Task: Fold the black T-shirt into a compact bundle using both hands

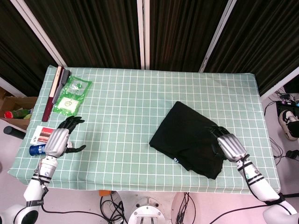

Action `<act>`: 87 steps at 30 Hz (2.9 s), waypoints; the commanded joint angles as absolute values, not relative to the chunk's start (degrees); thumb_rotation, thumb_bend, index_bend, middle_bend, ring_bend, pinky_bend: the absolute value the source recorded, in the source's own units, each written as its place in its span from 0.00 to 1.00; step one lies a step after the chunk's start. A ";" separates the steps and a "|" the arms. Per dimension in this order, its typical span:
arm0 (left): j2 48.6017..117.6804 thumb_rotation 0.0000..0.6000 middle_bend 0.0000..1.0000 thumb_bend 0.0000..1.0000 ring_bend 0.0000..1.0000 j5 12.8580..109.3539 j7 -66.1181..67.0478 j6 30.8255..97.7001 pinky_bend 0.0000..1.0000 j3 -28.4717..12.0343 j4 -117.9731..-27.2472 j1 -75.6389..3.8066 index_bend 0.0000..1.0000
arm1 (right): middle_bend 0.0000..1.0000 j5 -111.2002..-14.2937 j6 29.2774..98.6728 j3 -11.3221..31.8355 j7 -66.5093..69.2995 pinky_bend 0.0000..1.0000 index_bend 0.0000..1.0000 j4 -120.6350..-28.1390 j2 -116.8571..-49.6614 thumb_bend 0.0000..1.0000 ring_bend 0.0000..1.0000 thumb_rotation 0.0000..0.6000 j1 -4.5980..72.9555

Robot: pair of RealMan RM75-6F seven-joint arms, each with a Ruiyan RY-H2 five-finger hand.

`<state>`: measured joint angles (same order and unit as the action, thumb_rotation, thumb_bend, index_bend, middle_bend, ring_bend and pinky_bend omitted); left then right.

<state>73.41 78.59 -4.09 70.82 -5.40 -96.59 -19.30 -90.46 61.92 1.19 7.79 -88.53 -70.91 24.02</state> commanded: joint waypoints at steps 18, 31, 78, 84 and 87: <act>73.55 1.00 0.12 0.14 0.06 78.11 -3.89 70.27 0.15 -5.11 -96.20 -19.13 0.20 | 0.24 -102.09 71.96 -5.19 -5.35 0.13 0.25 -81.95 -74.51 0.52 0.09 1.00 22.33; 74.05 1.00 0.12 0.14 0.06 78.18 -3.24 70.06 0.15 -4.92 -96.86 -19.24 0.20 | 0.19 -108.09 88.29 -7.68 2.73 0.08 0.29 -53.93 -80.41 0.01 0.09 1.00 15.83; 73.50 1.00 0.12 0.14 0.06 77.29 -3.52 68.43 0.15 -5.87 -97.39 -20.53 0.20 | 0.35 -107.48 104.17 -6.62 10.07 0.17 0.54 -36.45 -84.29 0.57 0.17 1.00 23.45; 73.00 1.00 0.12 0.14 0.06 76.91 -3.14 67.81 0.15 -5.67 -97.63 -20.71 0.20 | 0.36 -109.37 87.28 -5.74 -1.36 0.18 0.56 -56.45 -77.96 0.57 0.17 1.00 34.18; 72.83 1.00 0.12 0.14 0.06 76.79 -3.28 67.86 0.15 -5.47 -97.55 -20.52 0.20 | 0.36 -108.56 78.83 -4.41 -5.88 0.18 0.57 -63.17 -76.30 0.57 0.17 1.00 38.47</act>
